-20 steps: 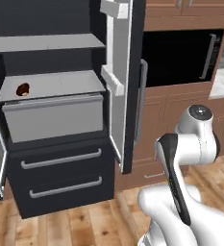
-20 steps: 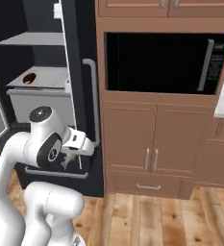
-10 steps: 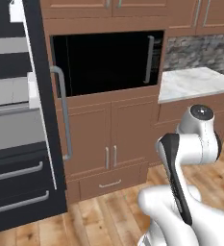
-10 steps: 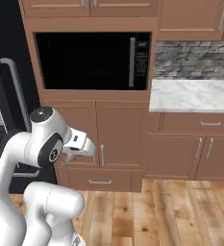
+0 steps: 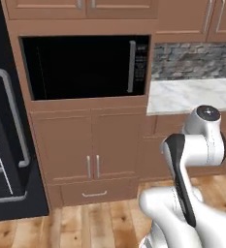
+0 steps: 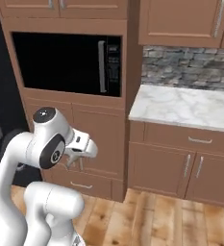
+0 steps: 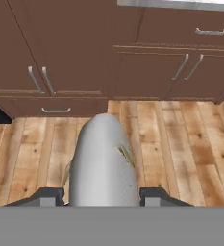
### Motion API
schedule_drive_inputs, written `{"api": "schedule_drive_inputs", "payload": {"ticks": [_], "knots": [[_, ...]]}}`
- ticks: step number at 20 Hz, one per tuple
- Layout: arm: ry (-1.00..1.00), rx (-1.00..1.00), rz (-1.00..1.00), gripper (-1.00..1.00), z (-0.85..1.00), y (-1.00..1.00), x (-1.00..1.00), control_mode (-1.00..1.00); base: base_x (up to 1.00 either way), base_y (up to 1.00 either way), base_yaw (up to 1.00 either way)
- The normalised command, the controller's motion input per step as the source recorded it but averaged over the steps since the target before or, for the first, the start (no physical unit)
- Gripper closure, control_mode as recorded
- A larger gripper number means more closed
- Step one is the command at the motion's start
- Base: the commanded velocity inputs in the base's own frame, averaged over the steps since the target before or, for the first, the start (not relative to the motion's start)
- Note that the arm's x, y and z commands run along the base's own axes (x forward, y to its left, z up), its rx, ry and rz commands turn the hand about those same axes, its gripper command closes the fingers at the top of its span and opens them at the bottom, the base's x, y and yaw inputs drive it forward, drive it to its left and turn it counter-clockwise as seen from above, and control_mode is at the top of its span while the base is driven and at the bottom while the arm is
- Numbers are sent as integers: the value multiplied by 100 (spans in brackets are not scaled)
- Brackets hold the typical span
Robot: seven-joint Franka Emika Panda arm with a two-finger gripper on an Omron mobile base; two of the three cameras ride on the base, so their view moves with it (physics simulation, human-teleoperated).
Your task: Gather the eggplant and potato from the fridge and place them on a tray on the dining counter. Then gather the fish and steak from the fridge and place them on the other tray.
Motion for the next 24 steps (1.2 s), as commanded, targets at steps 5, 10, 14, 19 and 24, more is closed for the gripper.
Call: {"api": "schedule_drive_inputs", "payload": {"ticks": [5, 10, 14, 19, 24], "knots": [[0, 0, 0, 100, 0, 0, 0, 100, -17, -54, 61], [0, 0, 0, 100, 0, 0, 0, 100, -91, 0, 70], [0, 0, 0, 100, 0, 0, 0, 100, -92, 0, 72], [0, 0, 0, 100, 0, 0, 0, 100, -100, 0, 67], [0, 0, 0, 100, 0, 0, 0, 100, -94, -15, 67]]}}
